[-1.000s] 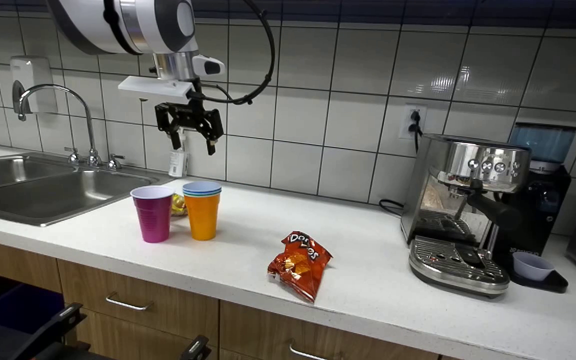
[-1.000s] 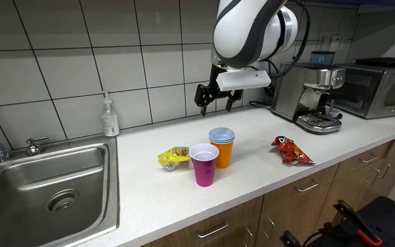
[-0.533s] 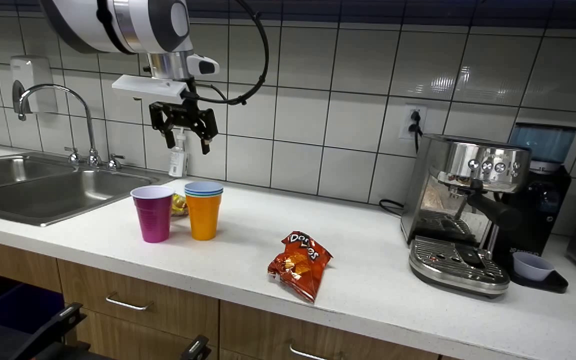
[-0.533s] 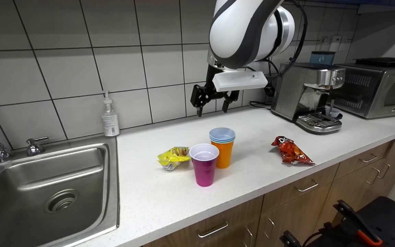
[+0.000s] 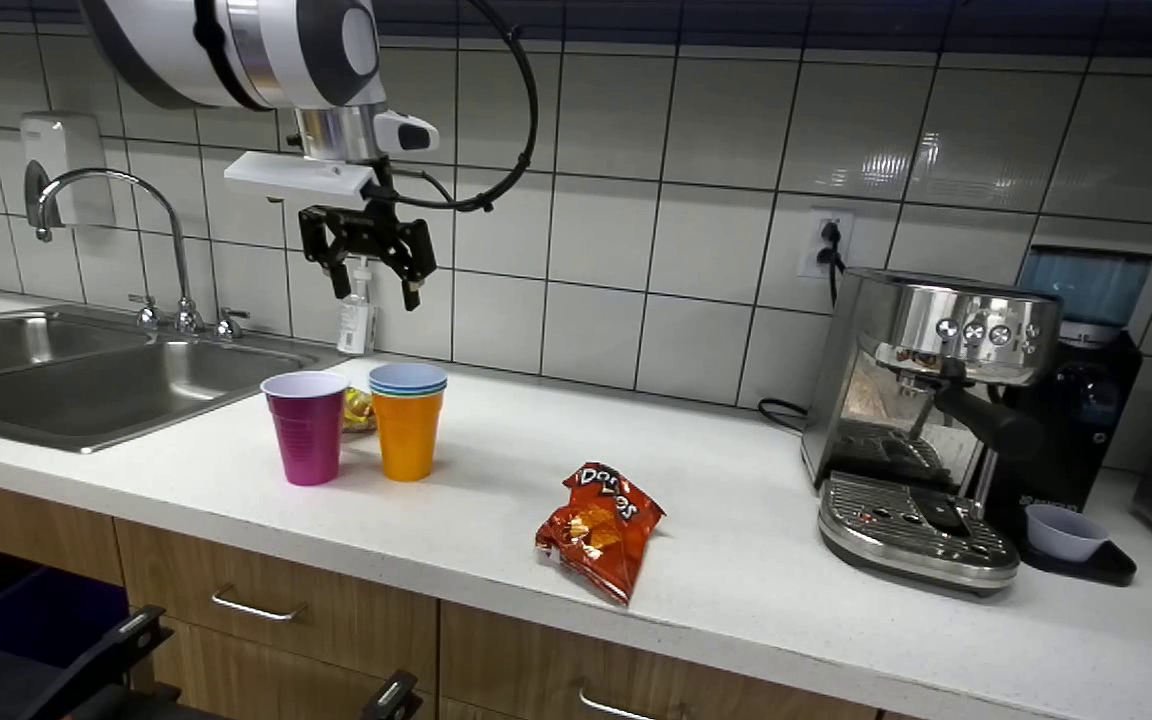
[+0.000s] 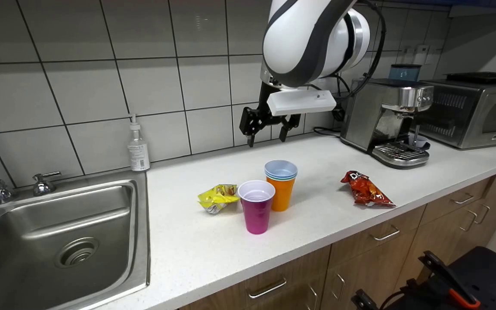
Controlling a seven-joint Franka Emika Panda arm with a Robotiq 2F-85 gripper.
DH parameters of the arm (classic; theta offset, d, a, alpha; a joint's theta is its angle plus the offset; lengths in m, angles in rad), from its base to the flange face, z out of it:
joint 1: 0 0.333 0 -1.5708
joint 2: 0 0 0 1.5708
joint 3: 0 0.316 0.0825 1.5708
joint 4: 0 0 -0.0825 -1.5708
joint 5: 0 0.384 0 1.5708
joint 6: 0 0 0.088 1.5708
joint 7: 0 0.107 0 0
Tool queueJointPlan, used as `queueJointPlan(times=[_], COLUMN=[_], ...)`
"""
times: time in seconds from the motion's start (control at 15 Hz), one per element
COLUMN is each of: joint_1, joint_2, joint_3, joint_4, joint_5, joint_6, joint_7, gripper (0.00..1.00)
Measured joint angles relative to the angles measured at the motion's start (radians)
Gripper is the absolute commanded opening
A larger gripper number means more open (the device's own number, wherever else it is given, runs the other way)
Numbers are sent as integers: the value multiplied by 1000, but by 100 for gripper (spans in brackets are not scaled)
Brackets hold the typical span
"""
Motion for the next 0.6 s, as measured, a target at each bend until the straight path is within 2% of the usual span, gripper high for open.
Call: queueJointPlan(times=[0.6], joint_1=[1], joint_2=[2], joint_3=[15], joint_4=[0], joint_5=[-33], joint_6=[-4], joint_7=[1], gripper=[100])
